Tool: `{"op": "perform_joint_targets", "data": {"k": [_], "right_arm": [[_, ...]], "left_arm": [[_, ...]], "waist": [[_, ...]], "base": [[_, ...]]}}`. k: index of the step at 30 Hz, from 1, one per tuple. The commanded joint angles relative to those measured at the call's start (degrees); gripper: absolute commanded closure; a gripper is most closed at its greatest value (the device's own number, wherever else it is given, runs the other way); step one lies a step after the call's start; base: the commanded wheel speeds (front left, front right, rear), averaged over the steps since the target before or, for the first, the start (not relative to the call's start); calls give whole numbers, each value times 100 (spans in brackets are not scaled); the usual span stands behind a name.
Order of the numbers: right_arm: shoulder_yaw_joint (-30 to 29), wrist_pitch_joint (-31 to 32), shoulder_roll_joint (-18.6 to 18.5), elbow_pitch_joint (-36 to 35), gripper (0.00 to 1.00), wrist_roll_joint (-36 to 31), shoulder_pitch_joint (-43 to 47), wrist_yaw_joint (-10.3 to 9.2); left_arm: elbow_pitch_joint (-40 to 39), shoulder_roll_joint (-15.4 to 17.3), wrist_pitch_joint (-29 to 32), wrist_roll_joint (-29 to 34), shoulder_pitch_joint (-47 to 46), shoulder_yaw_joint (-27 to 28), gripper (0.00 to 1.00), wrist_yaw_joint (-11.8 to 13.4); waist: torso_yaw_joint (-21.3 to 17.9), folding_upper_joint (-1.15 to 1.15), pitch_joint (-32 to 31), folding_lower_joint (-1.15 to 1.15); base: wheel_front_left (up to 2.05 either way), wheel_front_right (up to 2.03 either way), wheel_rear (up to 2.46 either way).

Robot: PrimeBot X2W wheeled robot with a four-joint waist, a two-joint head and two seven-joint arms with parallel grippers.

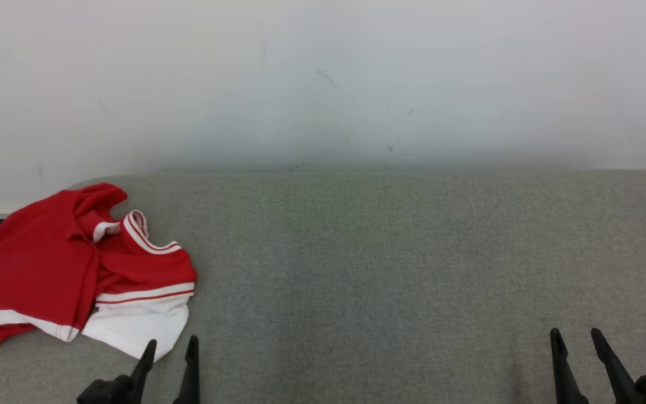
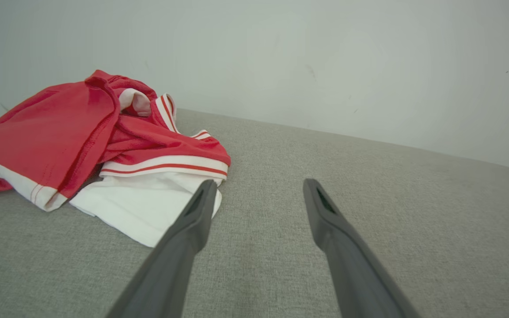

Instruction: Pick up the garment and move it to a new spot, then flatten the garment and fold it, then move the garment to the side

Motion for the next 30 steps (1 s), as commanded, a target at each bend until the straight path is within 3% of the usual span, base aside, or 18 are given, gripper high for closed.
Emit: {"op": "perform_joint_targets", "data": {"k": [1, 20, 30], "right_arm": [[6, -40, -33, 7, 0, -99, 52, 4], [85, -202, -57, 141, 0, -291, 102, 4], [158, -201, -61, 131, 0, -213, 126, 4]], "left_arm": [[-2, 25, -52, 121, 38, 5, 0, -1], [79, 4, -217, 817, 69, 23, 0, -19], [112, -2, -217, 797, 53, 54, 0, -36]], "waist": [[-5, 0, 1, 0], [-38, 0, -14, 0], [267, 0, -79, 0]], "base": [[0, 0, 0], [0, 0, 0], [0, 0, 0]]}}
